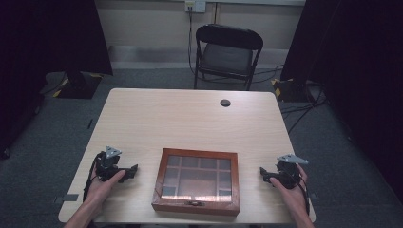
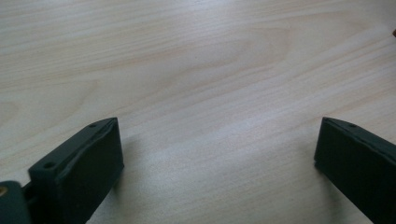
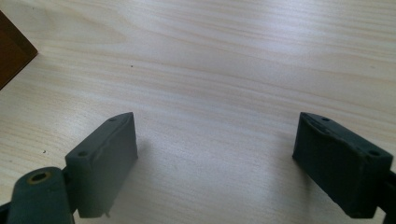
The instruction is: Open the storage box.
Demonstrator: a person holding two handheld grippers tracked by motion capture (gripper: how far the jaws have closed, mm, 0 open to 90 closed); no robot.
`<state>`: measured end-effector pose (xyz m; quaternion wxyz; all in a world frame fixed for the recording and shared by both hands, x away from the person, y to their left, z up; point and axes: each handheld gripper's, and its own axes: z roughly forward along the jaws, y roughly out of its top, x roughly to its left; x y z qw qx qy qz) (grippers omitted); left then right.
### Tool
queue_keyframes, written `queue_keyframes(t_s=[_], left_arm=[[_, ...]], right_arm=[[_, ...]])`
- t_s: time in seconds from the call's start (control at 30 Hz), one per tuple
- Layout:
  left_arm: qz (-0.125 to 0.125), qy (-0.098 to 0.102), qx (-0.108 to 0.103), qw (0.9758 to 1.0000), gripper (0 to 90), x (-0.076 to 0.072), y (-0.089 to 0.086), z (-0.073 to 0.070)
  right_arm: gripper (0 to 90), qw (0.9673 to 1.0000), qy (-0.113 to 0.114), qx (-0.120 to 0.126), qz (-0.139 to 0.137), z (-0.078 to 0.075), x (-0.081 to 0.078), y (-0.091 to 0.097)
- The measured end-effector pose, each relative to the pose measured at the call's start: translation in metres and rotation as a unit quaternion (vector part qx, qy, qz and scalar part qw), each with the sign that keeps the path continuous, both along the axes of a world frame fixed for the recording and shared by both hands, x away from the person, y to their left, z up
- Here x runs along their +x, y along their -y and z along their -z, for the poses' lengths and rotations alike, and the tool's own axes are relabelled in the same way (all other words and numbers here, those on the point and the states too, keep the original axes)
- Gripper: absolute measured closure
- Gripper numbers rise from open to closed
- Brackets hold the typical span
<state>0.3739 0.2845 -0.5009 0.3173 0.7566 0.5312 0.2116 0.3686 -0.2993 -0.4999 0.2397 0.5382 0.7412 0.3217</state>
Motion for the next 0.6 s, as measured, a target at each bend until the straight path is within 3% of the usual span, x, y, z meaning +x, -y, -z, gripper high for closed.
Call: queue_keyframes(t_s=[0.17, 0.27, 0.33, 0.43, 0.6], left_arm=[[-0.002, 0.000, -0.006, 1.0000, 16.5, -0.002, 0.000, -0.004], [-0.001, -0.006, -0.015, 0.9999, 16.4, -0.002, -0.002, -0.006], [0.016, -0.008, -0.023, 0.9996, 19.7, -0.002, -0.001, -0.010], [0.029, 0.000, -0.019, 0.9994, 21.0, -0.004, 0.001, -0.013], [0.066, 0.026, -0.048, 0.9963, 23.4, -0.014, 0.014, -0.029]], right_arm=[[12.6, 1.0000, 0.000, 0.000, 0.000, 0.000, 0.000, 0.000], [12.6, 1.0000, 0.000, 0.000, 0.000, 0.000, 0.000, 0.000], [12.7, 1.0000, 0.000, 0.000, 0.000, 0.000, 0.000, 0.000], [12.6, 1.0000, 0.000, 0.000, 0.000, 0.000, 0.000, 0.000], [12.6, 1.0000, 0.000, 0.000, 0.000, 0.000, 0.000, 0.000]])
